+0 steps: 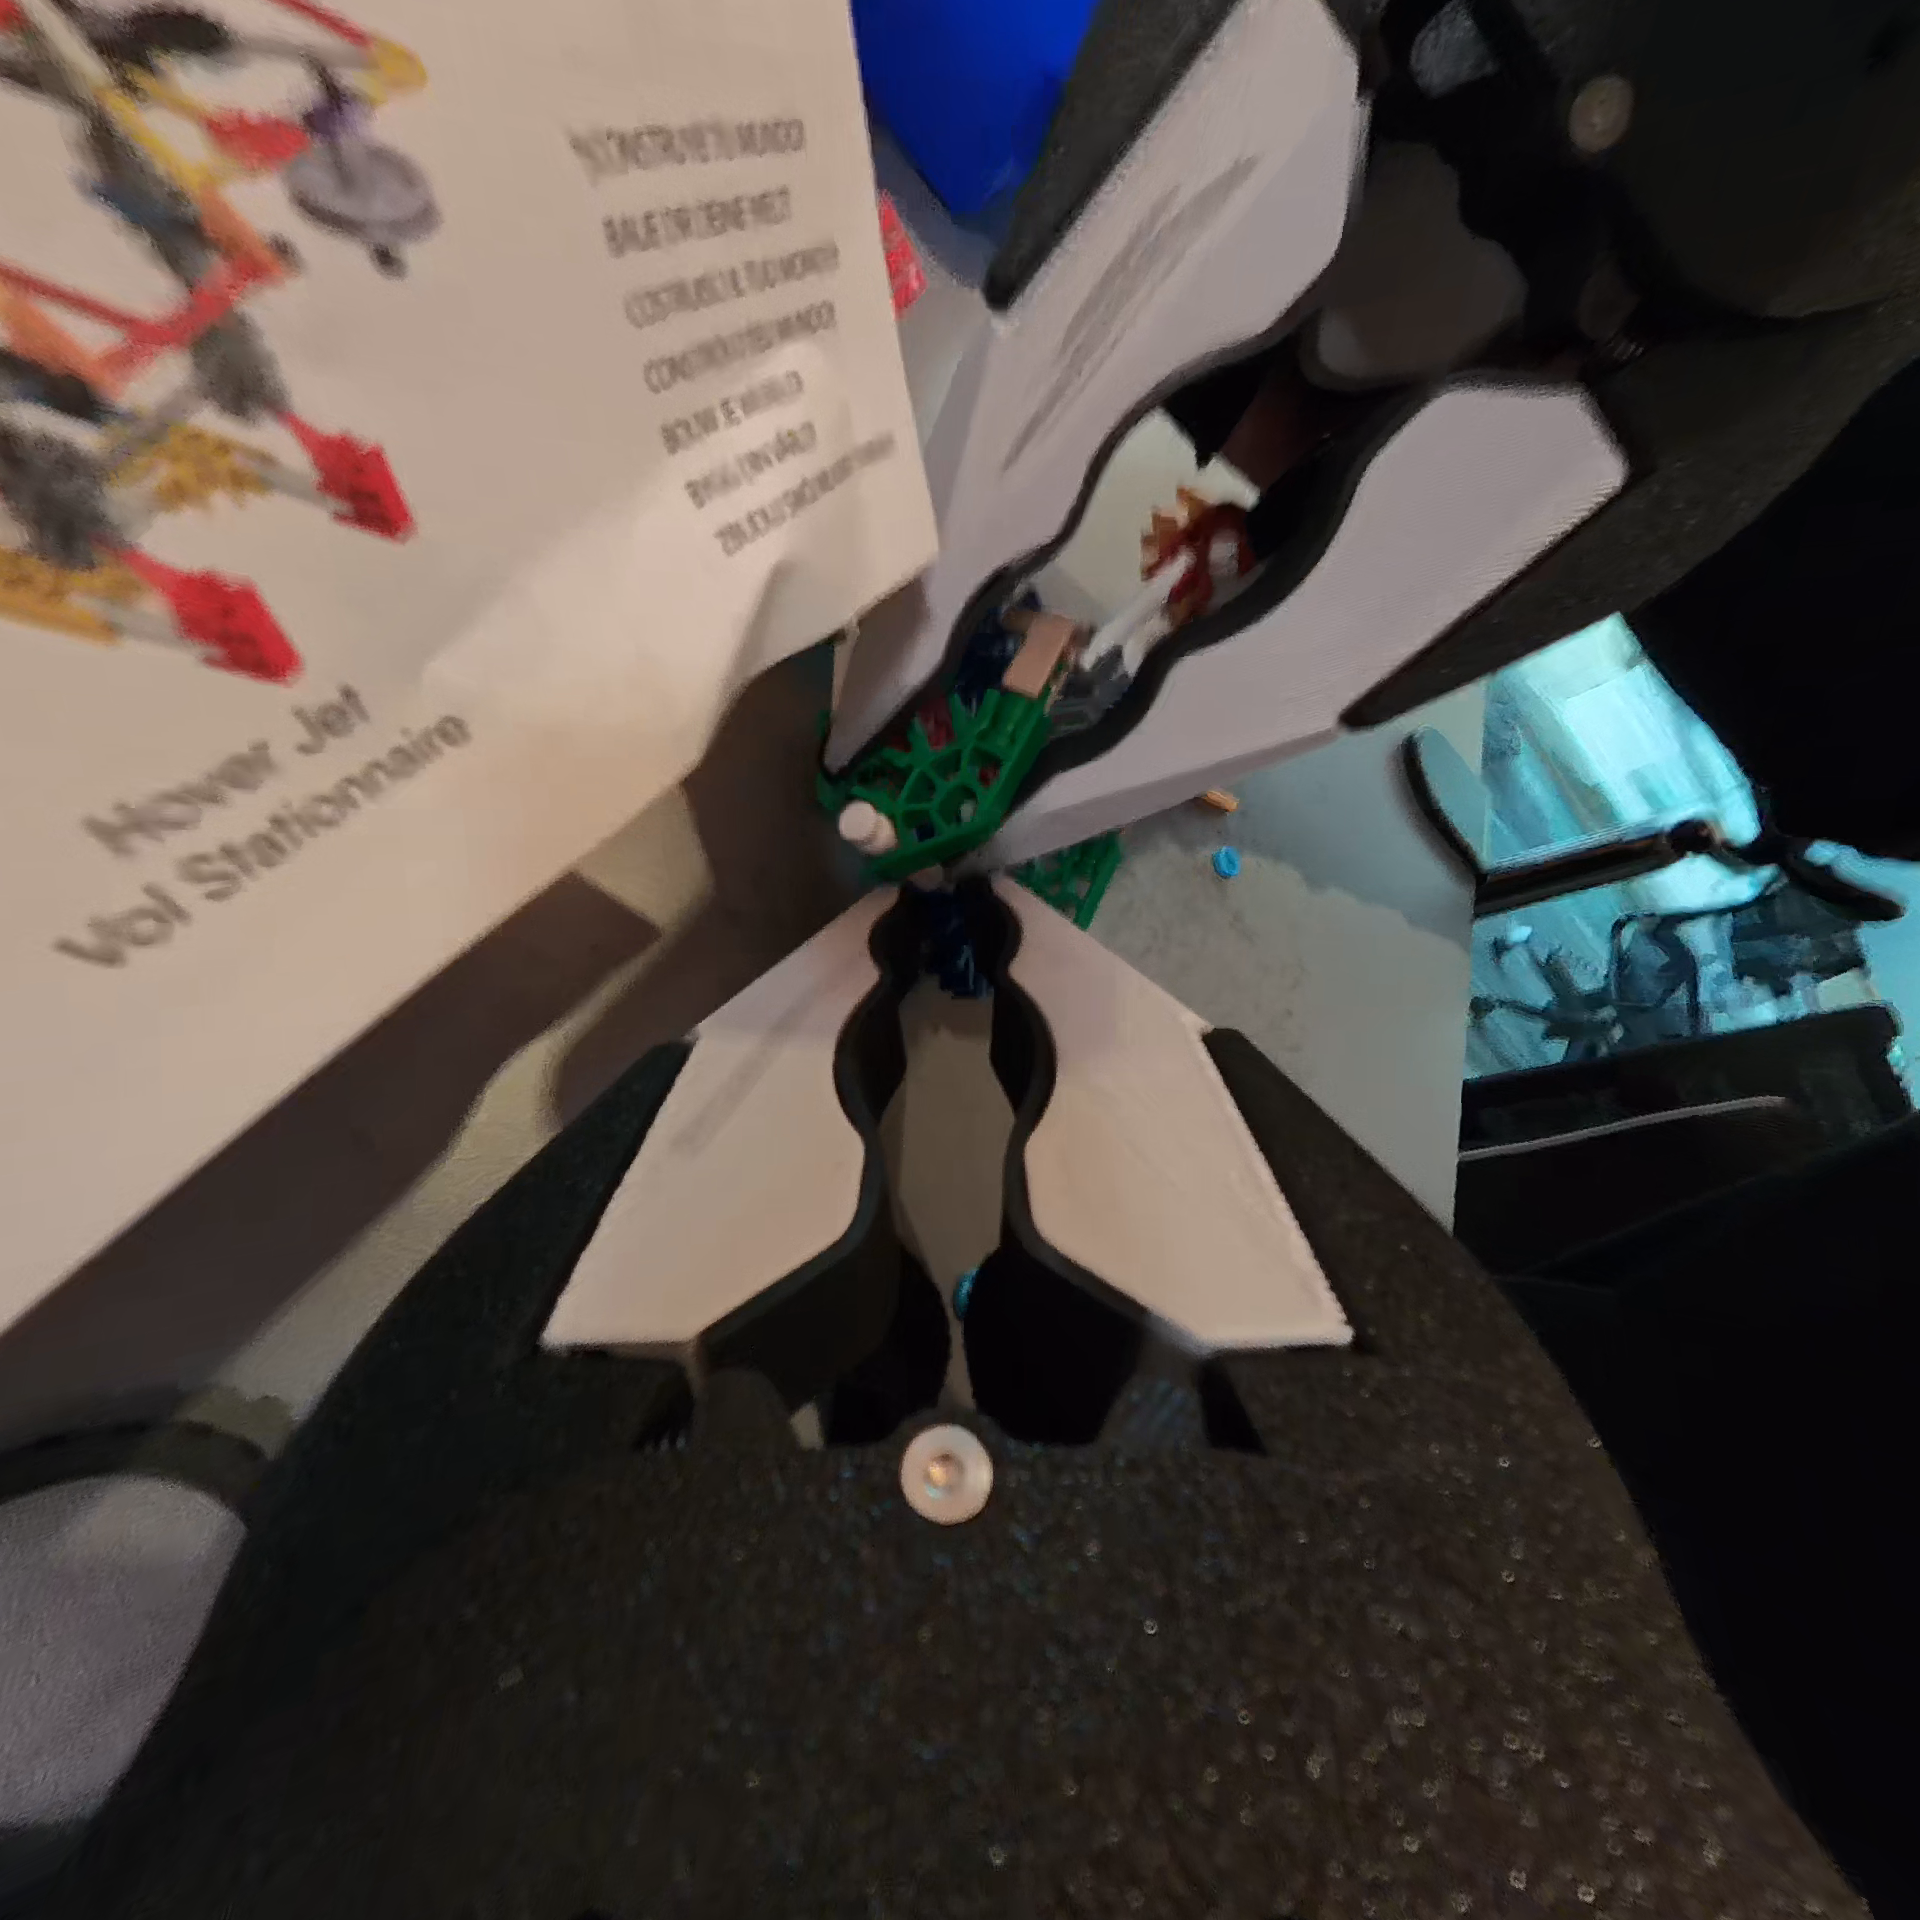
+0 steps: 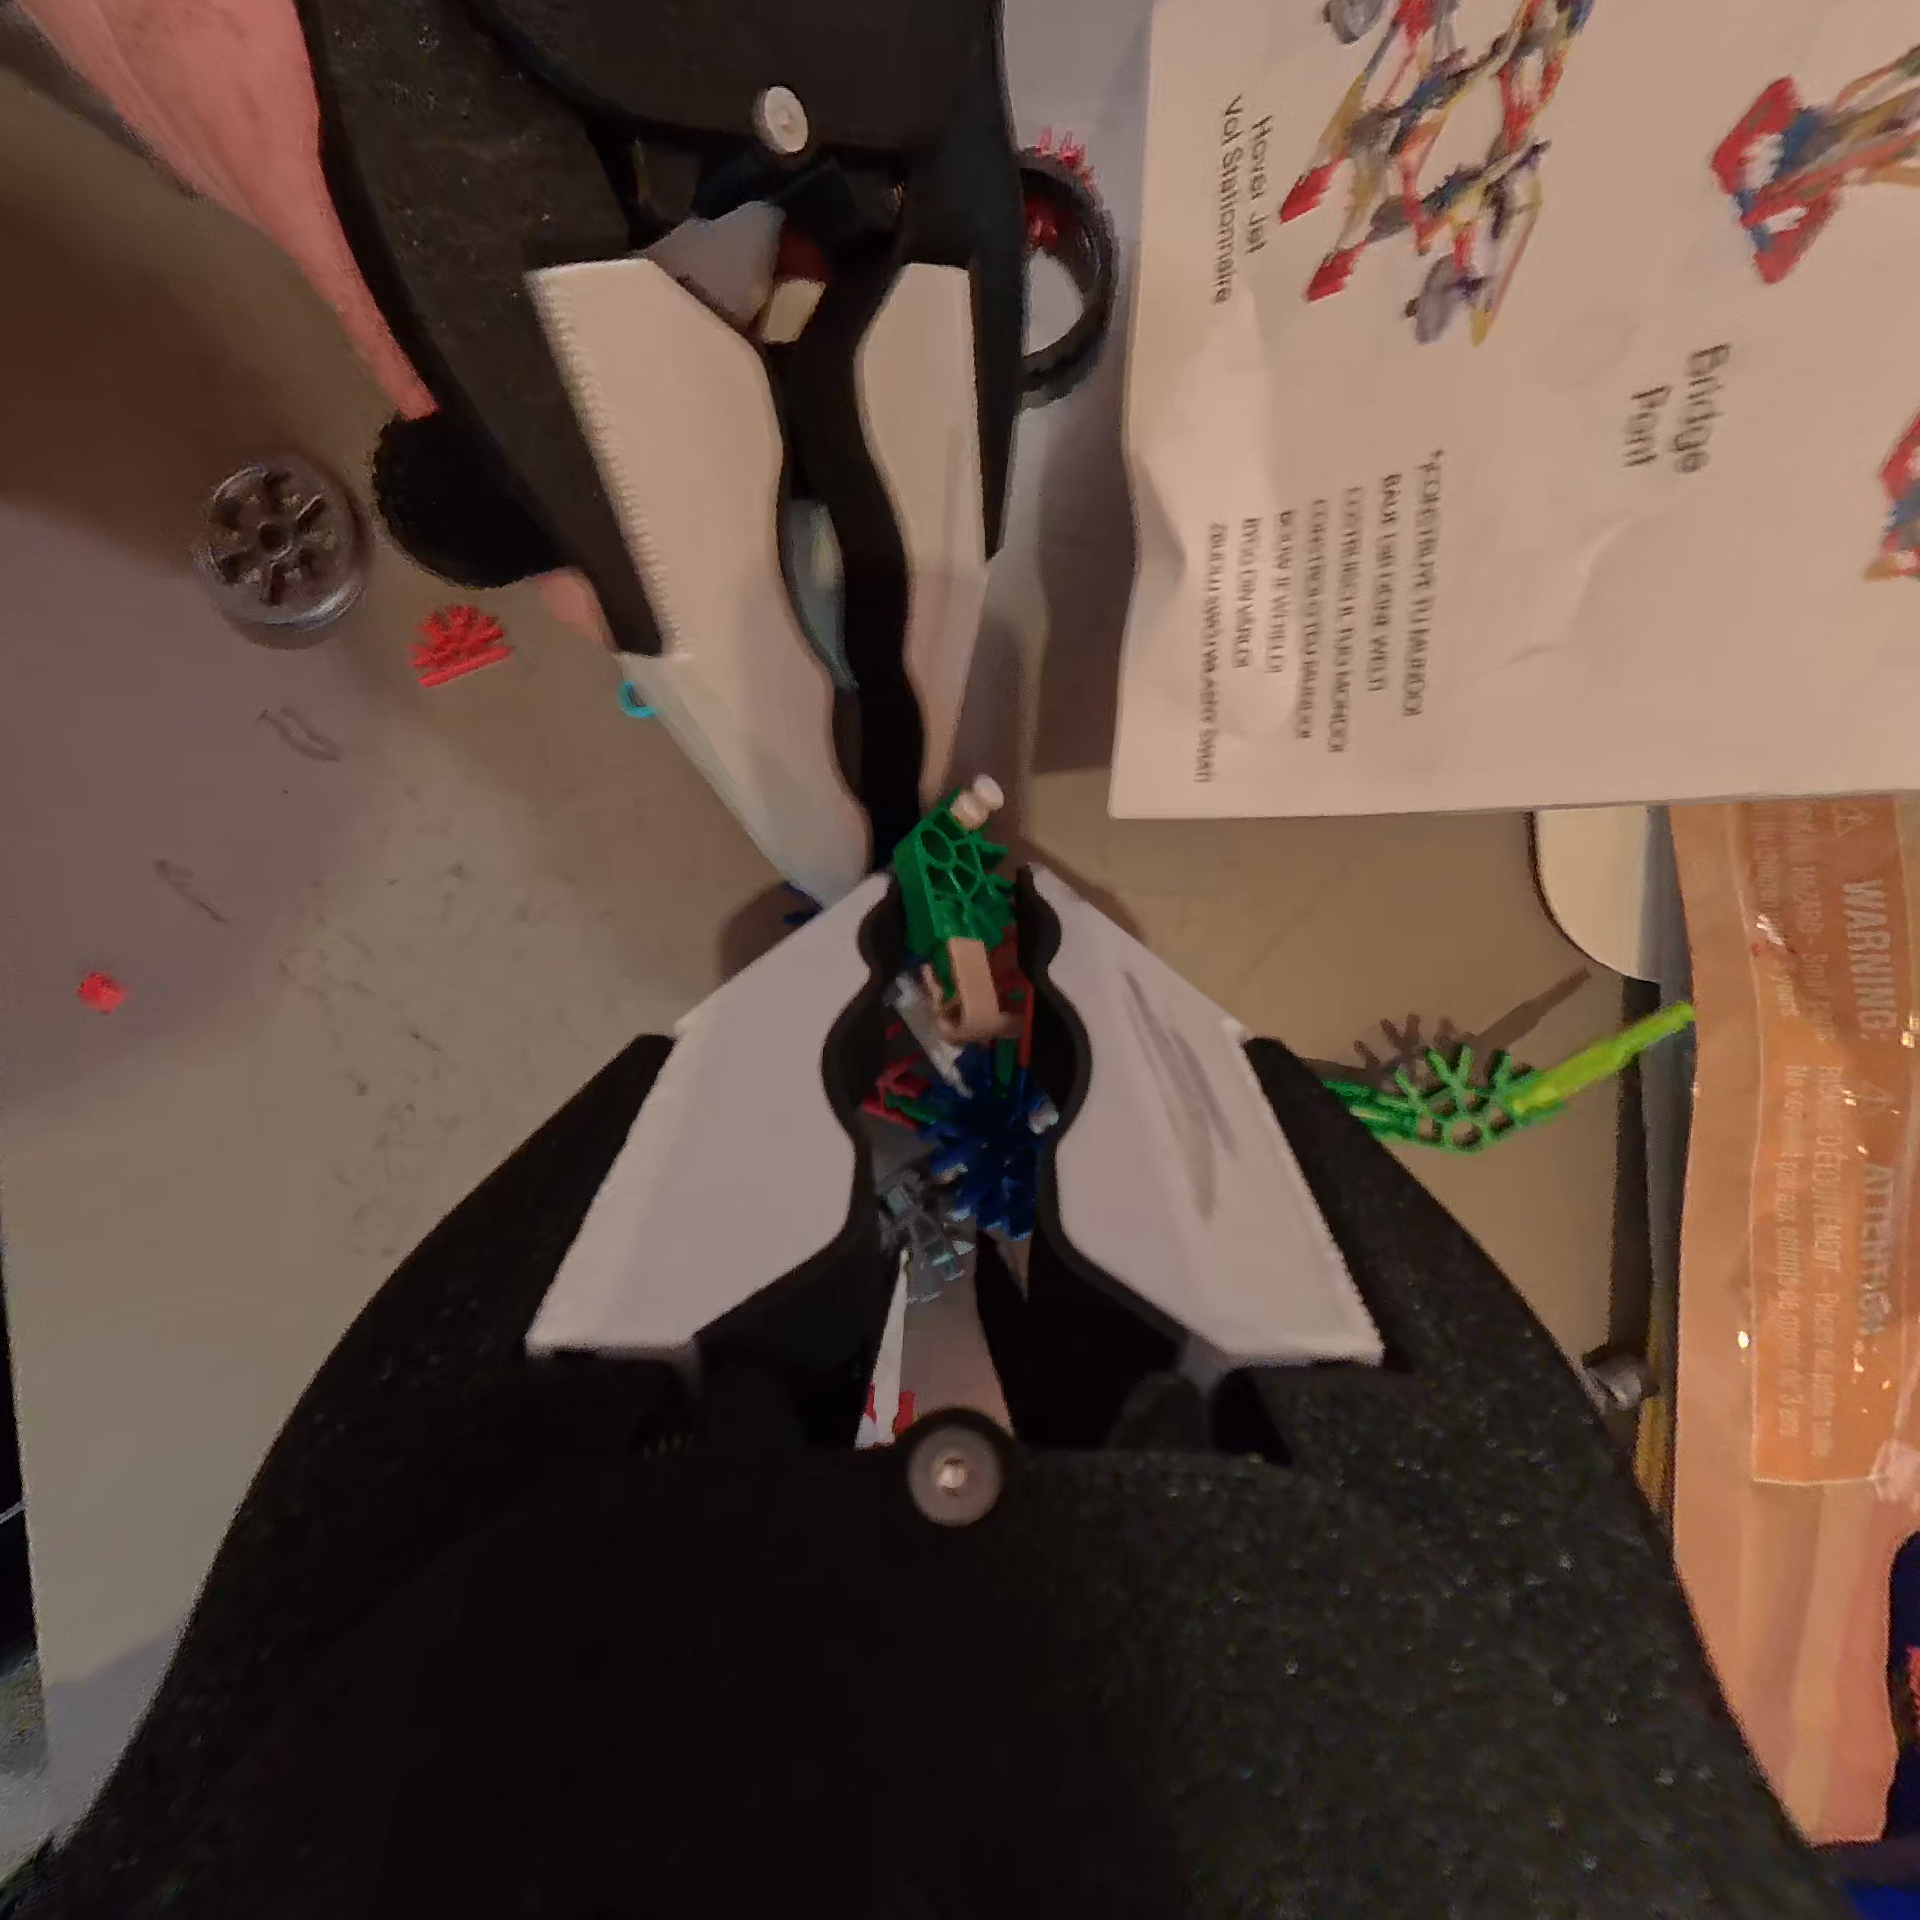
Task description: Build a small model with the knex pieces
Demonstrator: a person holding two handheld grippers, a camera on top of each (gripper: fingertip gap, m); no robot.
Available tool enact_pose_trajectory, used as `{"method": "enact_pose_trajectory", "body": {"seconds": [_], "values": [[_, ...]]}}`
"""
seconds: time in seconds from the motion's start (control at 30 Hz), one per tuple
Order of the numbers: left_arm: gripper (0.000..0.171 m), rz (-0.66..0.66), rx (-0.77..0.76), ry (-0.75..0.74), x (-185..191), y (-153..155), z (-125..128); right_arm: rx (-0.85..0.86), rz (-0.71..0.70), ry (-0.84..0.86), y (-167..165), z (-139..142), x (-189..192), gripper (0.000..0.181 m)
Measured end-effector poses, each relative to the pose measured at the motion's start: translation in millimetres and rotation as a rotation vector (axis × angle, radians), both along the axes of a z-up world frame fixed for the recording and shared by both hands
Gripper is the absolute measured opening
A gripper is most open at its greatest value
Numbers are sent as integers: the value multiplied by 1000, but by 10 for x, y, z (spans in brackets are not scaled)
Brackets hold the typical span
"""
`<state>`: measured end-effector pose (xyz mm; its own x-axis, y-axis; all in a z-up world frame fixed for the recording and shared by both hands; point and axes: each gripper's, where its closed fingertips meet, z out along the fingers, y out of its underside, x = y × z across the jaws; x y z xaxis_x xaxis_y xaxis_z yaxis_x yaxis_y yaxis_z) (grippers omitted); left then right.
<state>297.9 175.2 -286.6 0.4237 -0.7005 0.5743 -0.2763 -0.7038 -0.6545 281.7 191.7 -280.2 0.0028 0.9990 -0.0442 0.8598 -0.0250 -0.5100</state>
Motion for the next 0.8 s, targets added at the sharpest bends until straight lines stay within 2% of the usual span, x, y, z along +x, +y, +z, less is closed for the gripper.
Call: {"method": "enact_pose_trajectory", "body": {"seconds": [0.27,0.33,0.4,0.43,0.57,0.67,0.8], "values": [[7,-15,-31,-9,-7,13,-6,10,-16,-9,40,-1,7,21],[5,-25,-32,-40,-12,25,57,21,-45,9,80,81,36,28],[6,-33,-39,-24,-26,2,30,1,-85,79,105,254,62,42],[6,-28,-41,-31,-30,-5,31,1,-101,113,124,344,87,43],[7,-24,-26,-18,-59,-17,33,31,-159,102,186,444,334,43],[9,-15,-28,-20,-91,-18,32,36,-253,167,240,563,537,44],[13,-8,-36,-21,-120,-41,26,14,-334,207,146,595,758,44]]}}
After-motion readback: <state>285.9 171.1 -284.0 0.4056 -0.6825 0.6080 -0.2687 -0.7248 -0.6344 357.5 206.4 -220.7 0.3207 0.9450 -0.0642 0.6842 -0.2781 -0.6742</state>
